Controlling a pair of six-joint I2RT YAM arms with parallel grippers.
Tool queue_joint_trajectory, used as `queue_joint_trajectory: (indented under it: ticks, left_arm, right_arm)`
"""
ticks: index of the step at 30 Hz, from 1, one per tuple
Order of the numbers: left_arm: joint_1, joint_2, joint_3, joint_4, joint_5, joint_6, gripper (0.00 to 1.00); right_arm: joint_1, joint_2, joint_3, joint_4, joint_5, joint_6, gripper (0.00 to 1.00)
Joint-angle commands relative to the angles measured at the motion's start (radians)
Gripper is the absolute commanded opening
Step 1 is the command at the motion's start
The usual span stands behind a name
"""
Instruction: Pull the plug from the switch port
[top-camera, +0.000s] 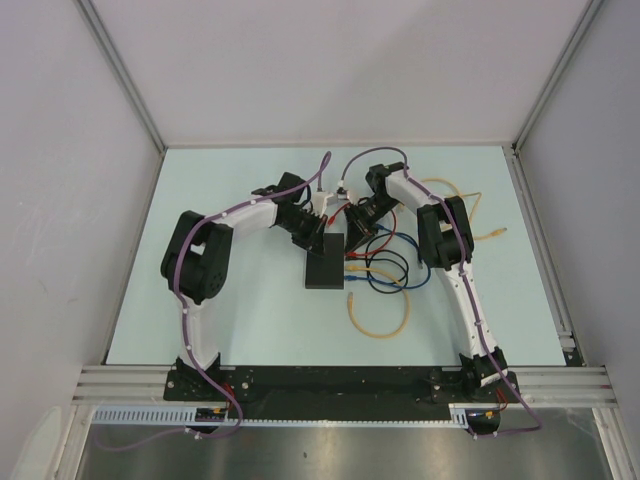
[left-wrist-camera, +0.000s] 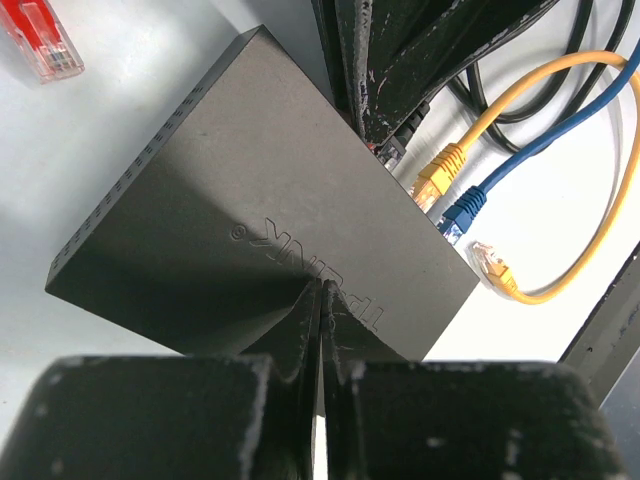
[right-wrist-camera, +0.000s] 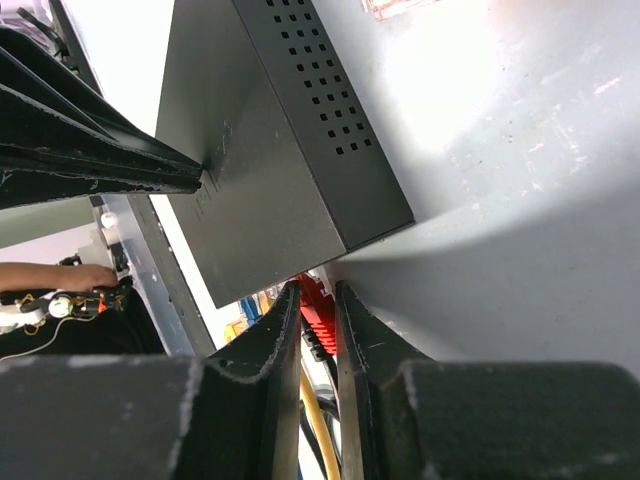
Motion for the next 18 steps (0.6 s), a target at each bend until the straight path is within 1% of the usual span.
queue_joint_trajectory:
  ticks: [1, 2, 9, 13, 18]
  left_arm:
    - [-0.017, 0.086, -0.035, -0.066, -0.17, 0.058, 0.02]
    - [-0.017, 0.086, -0.033, -0.068, -0.17, 0.059, 0.02]
    - [-0.017, 0.083, -0.035, -0.071, -0.165, 0.061, 0.02]
    - [-0.017, 0.08, -0.038, -0.071, -0.165, 0.064, 0.01]
    - [-0.02, 0.092, -0.026, -0.071, -0.167, 0.065, 0.02]
  right_arm:
    - [0.021, 0.054, 0.016, 0.092, 0.195, -0.049, 0.01]
    - [0.021, 0.055, 0.019, 0.09, 0.195, -0.052, 0.0]
    - [0.015, 0.048, -0.013, 0.063, 0.206, -0.089, 0.0]
    - [0.006, 0.051, 0.024, -0.032, 0.226, -0.151, 0.0]
    - [-0.005, 0.08, 0.087, -0.045, 0.26, -0.176, 0.0]
